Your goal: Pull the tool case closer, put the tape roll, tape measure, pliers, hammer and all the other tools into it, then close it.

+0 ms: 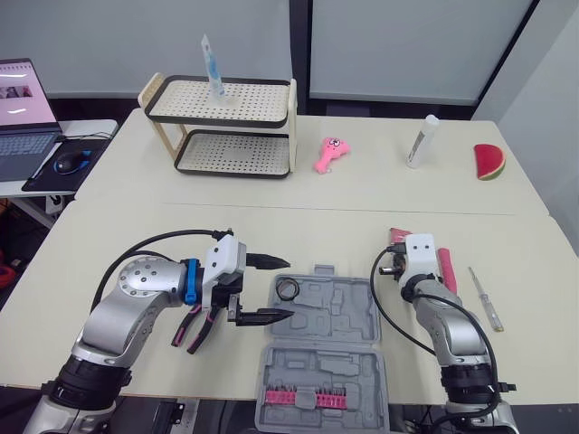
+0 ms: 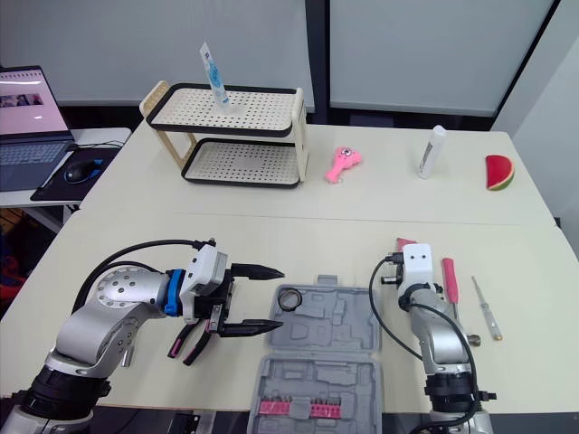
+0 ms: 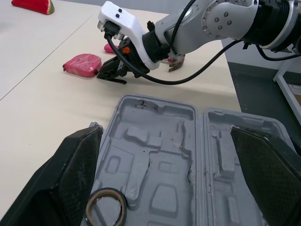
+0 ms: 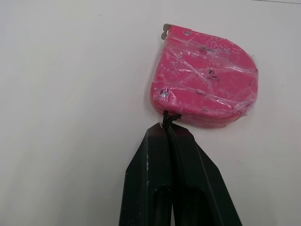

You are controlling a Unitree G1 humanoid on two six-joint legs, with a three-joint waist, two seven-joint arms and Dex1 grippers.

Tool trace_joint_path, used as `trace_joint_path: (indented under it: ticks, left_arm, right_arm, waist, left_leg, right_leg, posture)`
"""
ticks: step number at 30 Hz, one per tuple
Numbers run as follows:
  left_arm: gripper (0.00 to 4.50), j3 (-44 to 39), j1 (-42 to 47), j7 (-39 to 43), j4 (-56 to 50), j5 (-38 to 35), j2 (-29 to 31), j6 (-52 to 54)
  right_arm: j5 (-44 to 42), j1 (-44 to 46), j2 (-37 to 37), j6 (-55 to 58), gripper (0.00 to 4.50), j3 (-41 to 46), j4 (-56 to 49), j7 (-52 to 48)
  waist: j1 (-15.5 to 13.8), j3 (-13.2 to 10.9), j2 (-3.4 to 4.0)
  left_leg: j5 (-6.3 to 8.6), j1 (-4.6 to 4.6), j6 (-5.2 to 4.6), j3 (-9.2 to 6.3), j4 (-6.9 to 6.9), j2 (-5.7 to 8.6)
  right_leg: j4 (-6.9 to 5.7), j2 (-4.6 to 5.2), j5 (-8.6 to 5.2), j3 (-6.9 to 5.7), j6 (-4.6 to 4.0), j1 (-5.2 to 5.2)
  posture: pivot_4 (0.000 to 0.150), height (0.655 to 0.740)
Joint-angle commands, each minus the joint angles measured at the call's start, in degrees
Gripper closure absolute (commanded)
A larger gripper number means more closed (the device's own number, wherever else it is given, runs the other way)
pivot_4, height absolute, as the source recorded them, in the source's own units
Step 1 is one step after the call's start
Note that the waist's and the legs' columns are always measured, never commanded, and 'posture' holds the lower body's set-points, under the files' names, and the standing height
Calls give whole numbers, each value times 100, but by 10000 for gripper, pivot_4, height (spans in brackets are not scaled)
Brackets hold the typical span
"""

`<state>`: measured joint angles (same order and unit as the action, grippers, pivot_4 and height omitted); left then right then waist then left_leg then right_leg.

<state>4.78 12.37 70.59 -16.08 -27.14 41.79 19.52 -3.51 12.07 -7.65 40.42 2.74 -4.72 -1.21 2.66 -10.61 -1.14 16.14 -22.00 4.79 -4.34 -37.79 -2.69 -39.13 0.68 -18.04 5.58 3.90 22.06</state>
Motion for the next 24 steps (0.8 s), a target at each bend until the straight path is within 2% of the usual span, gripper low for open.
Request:
trace_joint_path:
  ticks: [1, 5, 17, 24]
  left_arm:
    - [0, 12, 75, -17, -176, -36, -4, -19]
    - [0, 55, 67, 11, -273, -15, 36, -11]
    - [0, 414, -202, 193, -573, 54, 158, -8]
    - [0, 473, -340, 383, -737, -17, 272, -3]
  right_arm:
    - [-33, -34, -27, -4, 44849, 106, -157, -29]
    - [-151, -345, -221, 259, 44849, 187, -681, -259]
    - [-754, -2428, -748, 1628, 44849, 237, -3390, -939]
    - [-900, -3581, -907, 1934, 44849, 228, -4273, -1084]
  waist:
    - [2, 0, 0]
    - [-16, 1, 1]
    - [-30, 5, 9]
    - [-28, 5, 9]
  left_leg:
    - [0, 0, 0, 0, 0, 0]
    - [0, -2, 0, -1, 0, 0]
    - [-1, 5, -1, -9, -4, -1]
    - [-1, 6, -1, -9, -8, -1]
  right_leg:
    - [0, 0, 0, 0, 0, 0]
    - [0, 0, 0, -2, 0, 0]
    - [-26, -6, -1, -3, -1, 0]
    - [-27, -7, -2, -1, -1, -1]
  posture:
    - [1500, 7350]
    - [1500, 7350]
    - [1500, 7350]
    - [1500, 7350]
